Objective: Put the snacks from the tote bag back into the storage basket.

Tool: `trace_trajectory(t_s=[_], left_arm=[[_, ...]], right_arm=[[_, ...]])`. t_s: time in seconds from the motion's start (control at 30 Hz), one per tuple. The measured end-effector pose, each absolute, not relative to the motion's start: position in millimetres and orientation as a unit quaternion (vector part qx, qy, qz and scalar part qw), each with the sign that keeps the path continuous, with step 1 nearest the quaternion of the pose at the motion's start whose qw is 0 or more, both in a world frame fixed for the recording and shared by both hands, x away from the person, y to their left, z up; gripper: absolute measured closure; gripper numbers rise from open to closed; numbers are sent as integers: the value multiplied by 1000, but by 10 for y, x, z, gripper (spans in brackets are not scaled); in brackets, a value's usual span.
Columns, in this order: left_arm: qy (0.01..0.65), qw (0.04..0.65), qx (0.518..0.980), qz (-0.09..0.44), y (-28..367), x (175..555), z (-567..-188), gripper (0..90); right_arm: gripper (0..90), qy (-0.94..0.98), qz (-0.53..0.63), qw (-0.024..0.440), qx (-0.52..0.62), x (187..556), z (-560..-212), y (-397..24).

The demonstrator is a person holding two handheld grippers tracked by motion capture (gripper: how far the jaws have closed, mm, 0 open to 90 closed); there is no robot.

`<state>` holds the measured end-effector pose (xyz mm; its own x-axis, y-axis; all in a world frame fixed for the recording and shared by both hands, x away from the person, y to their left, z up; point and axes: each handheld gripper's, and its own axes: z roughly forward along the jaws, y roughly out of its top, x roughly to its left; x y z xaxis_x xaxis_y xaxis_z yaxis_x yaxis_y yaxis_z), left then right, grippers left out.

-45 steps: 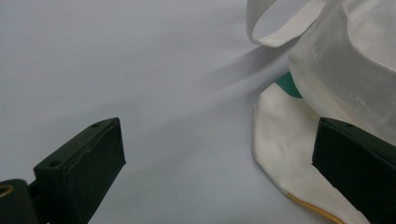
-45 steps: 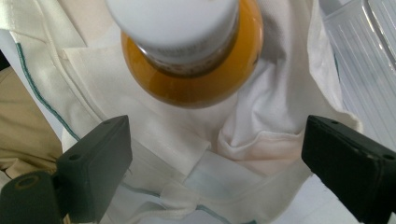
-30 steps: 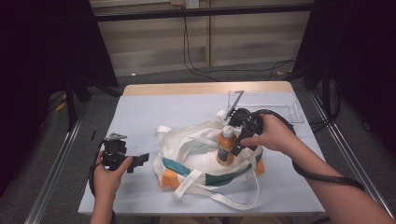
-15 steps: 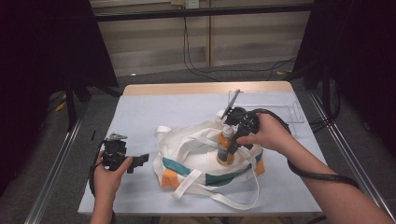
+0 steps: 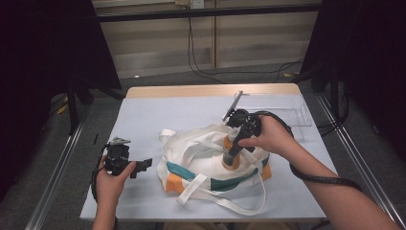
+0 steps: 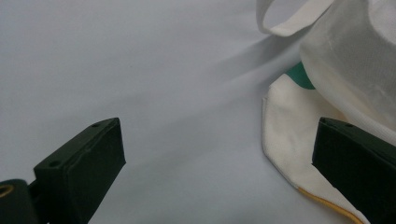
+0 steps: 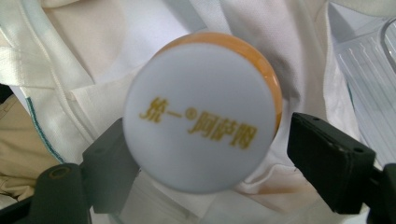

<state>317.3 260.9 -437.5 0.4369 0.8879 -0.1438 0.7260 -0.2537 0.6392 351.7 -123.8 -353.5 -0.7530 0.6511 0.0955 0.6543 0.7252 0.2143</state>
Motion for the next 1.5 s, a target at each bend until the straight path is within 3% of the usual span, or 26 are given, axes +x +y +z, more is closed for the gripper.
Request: trace_trajectory(t_s=[0.2,0.43,0.83,1.5], left_arm=[[518,326,781,124,2611,3174,-4384,22],[517,325,782,124,2617,3169,-4376,22],[518,323,783,124,2608,3168,-4391,22],[518,320,783,123,2645,3170,-4385,22]], right_arm=[[212,-929,-117,10,-352,3534,-3543,-1228],[298,-933,-122,15,-337,3529,-3531,-1214],[306,-944,-122,11,-306,3531,-3526,-1226],[288,-919,-111,26,-376,3590,-3600,-1107]])
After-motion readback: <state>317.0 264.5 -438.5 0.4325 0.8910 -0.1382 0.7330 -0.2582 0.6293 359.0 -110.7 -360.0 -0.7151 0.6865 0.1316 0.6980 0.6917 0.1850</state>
